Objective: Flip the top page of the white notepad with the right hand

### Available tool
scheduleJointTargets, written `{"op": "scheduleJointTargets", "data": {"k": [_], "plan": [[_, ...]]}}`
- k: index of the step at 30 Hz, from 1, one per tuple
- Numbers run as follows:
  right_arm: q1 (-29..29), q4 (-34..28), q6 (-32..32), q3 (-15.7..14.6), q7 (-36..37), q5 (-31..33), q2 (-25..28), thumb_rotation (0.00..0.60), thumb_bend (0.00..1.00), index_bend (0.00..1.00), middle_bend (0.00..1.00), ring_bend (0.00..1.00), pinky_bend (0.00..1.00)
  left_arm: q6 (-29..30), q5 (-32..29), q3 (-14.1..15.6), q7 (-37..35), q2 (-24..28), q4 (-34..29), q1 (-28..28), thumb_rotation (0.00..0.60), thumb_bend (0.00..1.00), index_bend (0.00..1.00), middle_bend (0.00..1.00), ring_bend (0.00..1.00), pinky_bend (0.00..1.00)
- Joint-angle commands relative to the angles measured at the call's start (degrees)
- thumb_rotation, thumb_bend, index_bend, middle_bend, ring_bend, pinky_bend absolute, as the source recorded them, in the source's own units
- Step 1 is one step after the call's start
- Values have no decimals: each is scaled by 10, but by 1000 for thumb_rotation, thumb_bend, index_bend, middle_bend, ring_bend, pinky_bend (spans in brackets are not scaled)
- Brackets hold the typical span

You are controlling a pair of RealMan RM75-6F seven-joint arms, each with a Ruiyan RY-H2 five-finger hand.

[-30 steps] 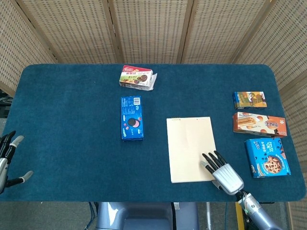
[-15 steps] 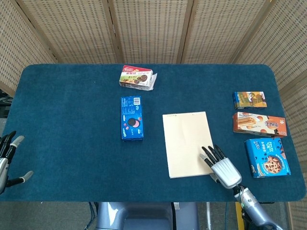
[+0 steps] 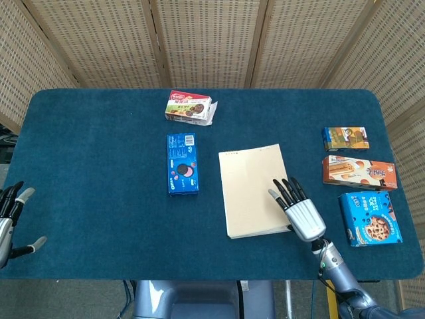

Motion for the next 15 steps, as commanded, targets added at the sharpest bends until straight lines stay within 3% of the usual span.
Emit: {"op": "scheduleJointTargets", "data": {"k": [1, 4, 6, 10, 15], "plan": [[14, -9, -20, 0, -17, 5, 2, 600, 440, 162, 71, 6, 1, 0, -1, -1, -1, 0, 0, 0, 600, 0, 0, 0, 0, 0], [20, -16, -31, 0, -24, 11, 4, 600, 447, 218, 167, 94, 39, 0, -3, -2, -3, 1, 0, -1, 600, 0, 0, 0, 0, 0], [24, -14, -31, 0, -27, 12, 4, 600, 479, 312, 273, 208, 110, -1, -4, -2, -5, 2, 0, -1, 600, 0, 0, 0, 0, 0], [29, 1, -14, -3, -20, 5, 1, 600, 638, 558, 503, 433, 236, -2, -5, -2, -7, 3, 0, -2, 600, 0, 0, 0, 0, 0], [31, 31, 2, -17, 24, -5, -1, 600, 758, 649, 580, 489, 250, -2, -4, -2, -8, 4, 0, -2, 600, 0, 0, 0, 0, 0]]}}
